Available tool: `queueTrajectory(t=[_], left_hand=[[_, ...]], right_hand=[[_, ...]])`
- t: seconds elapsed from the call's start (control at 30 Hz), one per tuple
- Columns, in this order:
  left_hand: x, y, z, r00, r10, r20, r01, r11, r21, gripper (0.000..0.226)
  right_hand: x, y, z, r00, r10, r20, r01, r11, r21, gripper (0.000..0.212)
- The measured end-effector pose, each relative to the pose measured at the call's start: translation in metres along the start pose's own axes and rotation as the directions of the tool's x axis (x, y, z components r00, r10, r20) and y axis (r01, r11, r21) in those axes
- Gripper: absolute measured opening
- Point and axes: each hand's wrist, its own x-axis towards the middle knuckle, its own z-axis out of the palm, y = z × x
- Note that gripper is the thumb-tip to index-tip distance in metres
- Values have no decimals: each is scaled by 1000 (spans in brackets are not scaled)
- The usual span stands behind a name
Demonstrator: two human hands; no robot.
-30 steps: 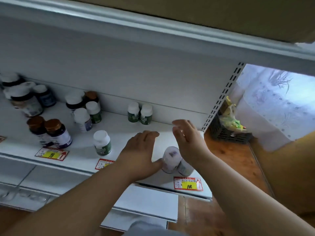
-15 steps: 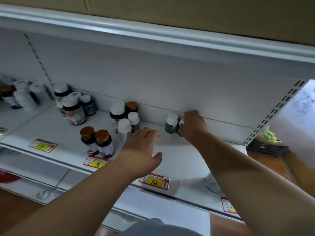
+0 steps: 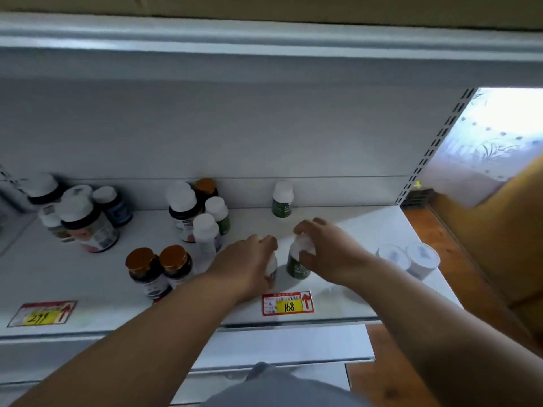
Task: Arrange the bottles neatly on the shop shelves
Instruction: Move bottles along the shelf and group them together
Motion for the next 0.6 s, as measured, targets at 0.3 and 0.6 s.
queueTrajectory(t=[0.3,0.6], left_hand=[[0,-4,1,996,77,-38,-77,997,-4,53],[2,-7,-4,993,94,-73,-93,995,19,81]], right_hand=[[-16,-15,20,998,-54,17,53,997,58,48],[11,-9,5,995,-26,-99,45,979,198,44]])
